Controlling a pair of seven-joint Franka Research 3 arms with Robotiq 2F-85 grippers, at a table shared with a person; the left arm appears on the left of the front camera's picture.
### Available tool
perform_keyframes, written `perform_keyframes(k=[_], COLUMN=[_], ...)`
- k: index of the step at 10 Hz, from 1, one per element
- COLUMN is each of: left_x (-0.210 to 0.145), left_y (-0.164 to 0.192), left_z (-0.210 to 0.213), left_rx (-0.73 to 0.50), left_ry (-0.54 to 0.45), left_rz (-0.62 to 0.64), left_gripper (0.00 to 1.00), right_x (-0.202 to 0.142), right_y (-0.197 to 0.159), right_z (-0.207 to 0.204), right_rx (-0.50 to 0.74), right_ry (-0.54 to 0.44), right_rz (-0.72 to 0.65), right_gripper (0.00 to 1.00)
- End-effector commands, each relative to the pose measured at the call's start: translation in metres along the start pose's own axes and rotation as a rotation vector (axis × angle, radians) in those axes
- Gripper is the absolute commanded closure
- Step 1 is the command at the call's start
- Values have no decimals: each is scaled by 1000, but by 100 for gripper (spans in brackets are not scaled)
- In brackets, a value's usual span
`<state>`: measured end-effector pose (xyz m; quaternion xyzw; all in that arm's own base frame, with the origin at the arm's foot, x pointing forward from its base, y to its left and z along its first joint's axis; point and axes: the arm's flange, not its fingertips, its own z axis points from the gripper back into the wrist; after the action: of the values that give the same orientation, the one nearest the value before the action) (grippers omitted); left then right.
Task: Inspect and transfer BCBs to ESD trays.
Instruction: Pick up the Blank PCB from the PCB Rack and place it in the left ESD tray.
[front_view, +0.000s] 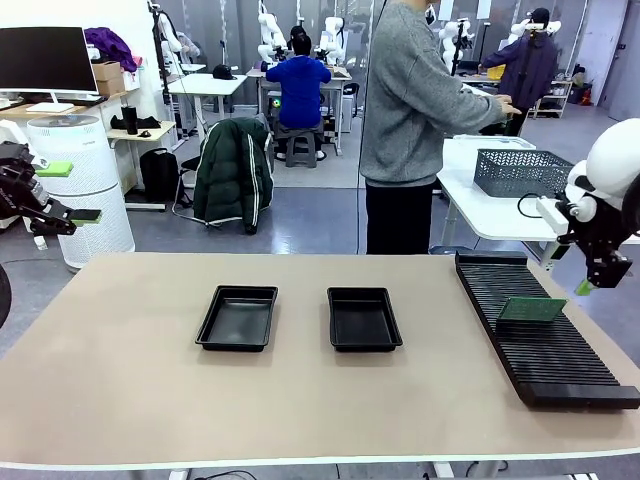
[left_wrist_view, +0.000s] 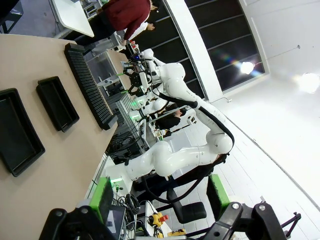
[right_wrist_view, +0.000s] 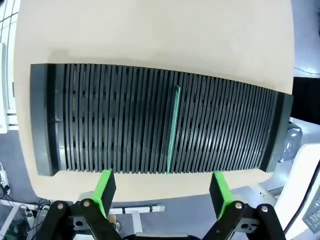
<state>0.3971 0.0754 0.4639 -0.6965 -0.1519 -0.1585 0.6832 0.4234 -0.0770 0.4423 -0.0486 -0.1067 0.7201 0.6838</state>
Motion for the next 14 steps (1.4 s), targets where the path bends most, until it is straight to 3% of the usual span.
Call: perform_keyframes(k=[1,12,14], left_x=[-1,-1,-1], left_y=[-2,-2,-2], left_z=[-1,-1,-1], left_rx=[7,7,7], left_ry=[-13,-13,-13], left_rz=[-5,-5,-5], left_gripper=[0,0,0], right_x=[-4,0,-1], right_y=[0,-3,-3], right_z=[-20,-76,-79], right_rx=[-35,-57,-55], right_ry=[-33,-23,-20], right_rz=[32,7,1], right_gripper=[0,0,12])
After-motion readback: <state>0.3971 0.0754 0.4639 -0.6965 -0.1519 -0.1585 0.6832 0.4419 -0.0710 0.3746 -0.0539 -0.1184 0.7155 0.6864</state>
